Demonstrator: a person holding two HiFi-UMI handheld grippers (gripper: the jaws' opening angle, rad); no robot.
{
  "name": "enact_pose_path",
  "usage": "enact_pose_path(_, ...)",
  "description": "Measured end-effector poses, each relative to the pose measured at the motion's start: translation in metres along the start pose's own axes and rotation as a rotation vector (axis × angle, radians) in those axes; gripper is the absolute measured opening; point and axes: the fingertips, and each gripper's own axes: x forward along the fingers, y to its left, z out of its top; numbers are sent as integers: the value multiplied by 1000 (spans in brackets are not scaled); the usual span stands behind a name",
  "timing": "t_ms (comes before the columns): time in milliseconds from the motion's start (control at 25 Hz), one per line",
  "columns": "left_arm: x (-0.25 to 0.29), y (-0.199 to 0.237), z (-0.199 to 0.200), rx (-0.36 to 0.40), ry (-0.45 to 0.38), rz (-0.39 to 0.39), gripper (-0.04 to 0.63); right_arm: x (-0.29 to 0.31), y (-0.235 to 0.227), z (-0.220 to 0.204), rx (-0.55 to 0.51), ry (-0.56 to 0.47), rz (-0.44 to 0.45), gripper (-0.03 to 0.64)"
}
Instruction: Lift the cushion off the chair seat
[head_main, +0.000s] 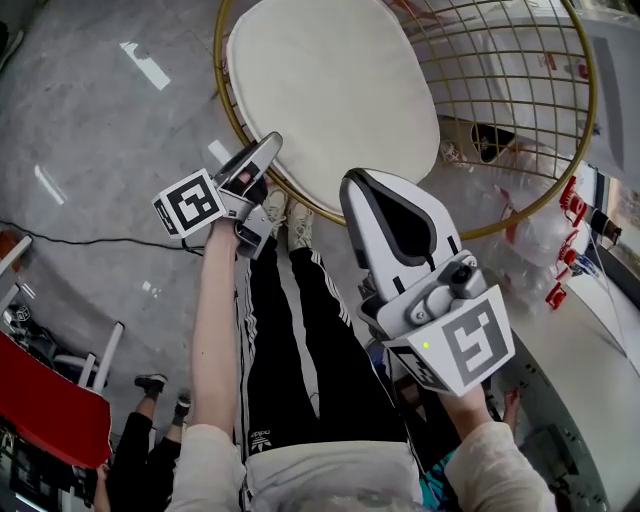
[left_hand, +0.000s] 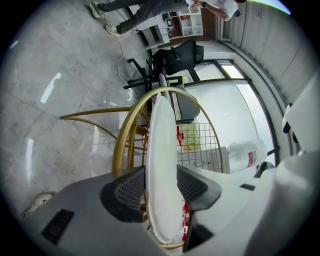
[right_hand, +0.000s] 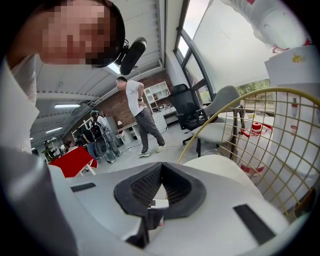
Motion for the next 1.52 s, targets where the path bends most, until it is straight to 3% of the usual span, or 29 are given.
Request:
enact_pose_path(560,13,-5,0,44,38,-23,202,12,9,-14,36,23,48,17)
enact_pose_path(1080,40,-22,-3,47,119,-87,202,20,12,-17,50,32,65,17)
enact_pose_path(1520,61,-24,-6,32,122,-91,201,26,8,-13,72,8,64,17)
